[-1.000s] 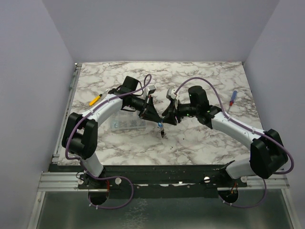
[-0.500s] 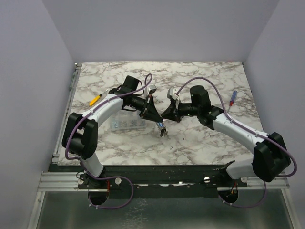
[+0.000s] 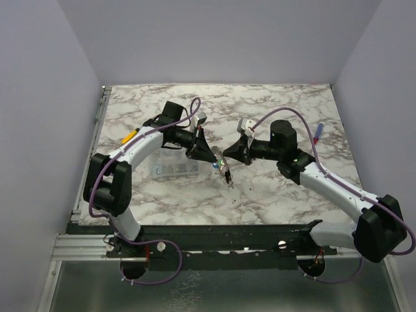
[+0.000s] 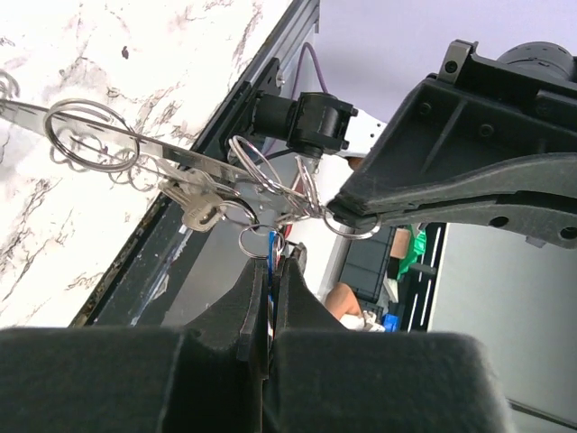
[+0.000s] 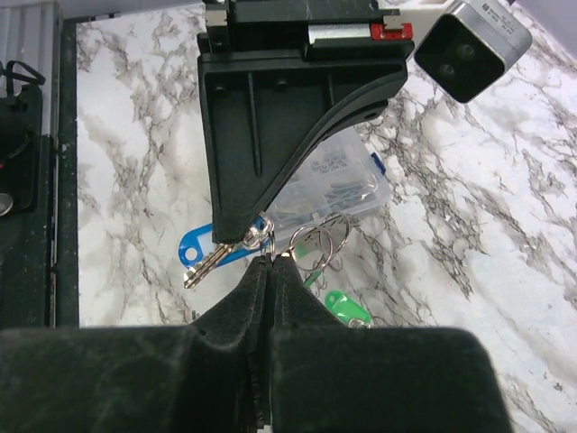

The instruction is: Remove the keys from the keyring

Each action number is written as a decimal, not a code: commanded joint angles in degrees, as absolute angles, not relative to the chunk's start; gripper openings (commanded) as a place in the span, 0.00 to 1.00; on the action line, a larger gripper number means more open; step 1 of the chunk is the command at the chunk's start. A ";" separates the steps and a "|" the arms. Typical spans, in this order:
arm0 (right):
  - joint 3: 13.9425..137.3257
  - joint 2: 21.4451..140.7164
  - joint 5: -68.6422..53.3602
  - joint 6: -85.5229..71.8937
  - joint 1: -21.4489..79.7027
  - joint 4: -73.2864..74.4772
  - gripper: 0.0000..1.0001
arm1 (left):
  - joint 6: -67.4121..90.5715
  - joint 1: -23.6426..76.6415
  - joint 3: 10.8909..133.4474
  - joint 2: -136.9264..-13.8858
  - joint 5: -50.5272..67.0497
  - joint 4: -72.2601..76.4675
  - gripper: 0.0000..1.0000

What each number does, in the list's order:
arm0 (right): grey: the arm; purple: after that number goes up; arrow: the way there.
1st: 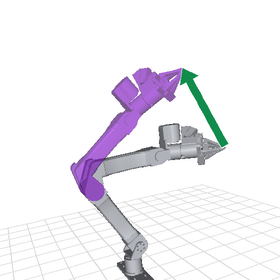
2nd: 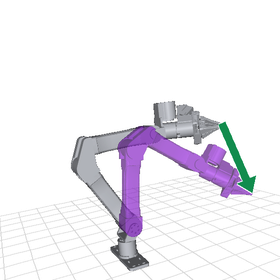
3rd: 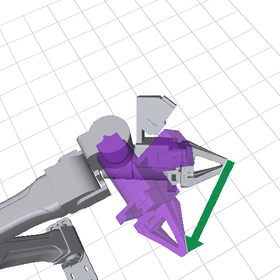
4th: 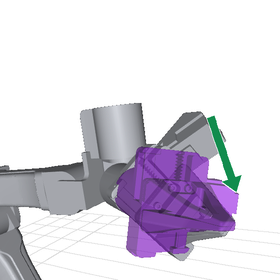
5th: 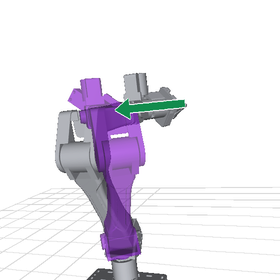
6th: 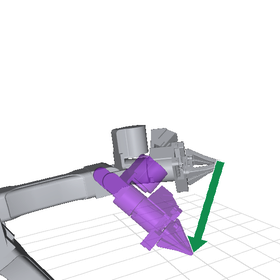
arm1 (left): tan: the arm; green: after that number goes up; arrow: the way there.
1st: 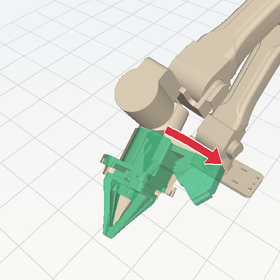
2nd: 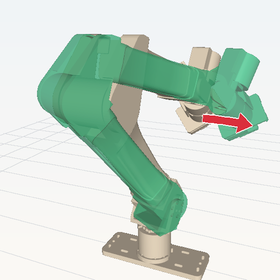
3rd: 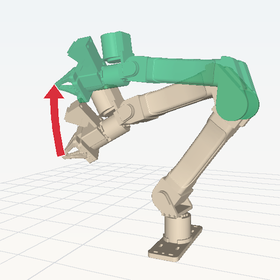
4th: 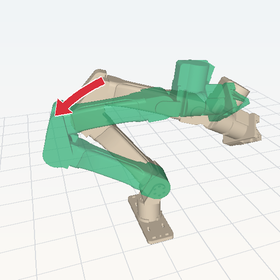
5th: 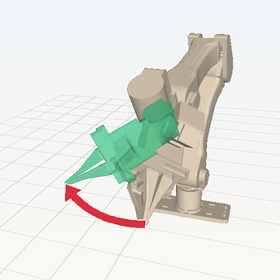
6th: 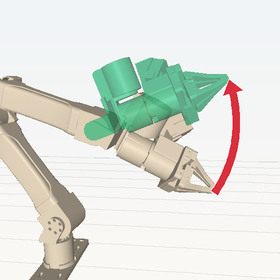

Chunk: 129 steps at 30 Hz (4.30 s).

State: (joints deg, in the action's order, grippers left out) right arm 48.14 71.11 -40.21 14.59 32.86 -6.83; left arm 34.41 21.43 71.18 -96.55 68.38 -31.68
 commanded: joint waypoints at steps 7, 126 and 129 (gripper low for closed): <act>47.91 69.91 -41.84 9.73 30.43 -11.82 0.01 | 32.30 21.40 71.45 -96.90 66.96 -31.16 0.00; 55.84 86.72 -21.13 23.47 -2.20 33.07 0.01 | 14.70 31.99 92.24 -107.78 29.69 -24.85 0.99; 54.59 83.39 -22.15 27.00 -2.19 37.78 0.01 | 14.60 32.00 91.87 -107.43 29.58 -24.79 0.99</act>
State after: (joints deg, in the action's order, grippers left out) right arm 56.23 87.83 -19.25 20.99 -2.33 29.54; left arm 14.35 32.25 92.92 -110.32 28.08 -25.80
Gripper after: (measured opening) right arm 0.014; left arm 0.987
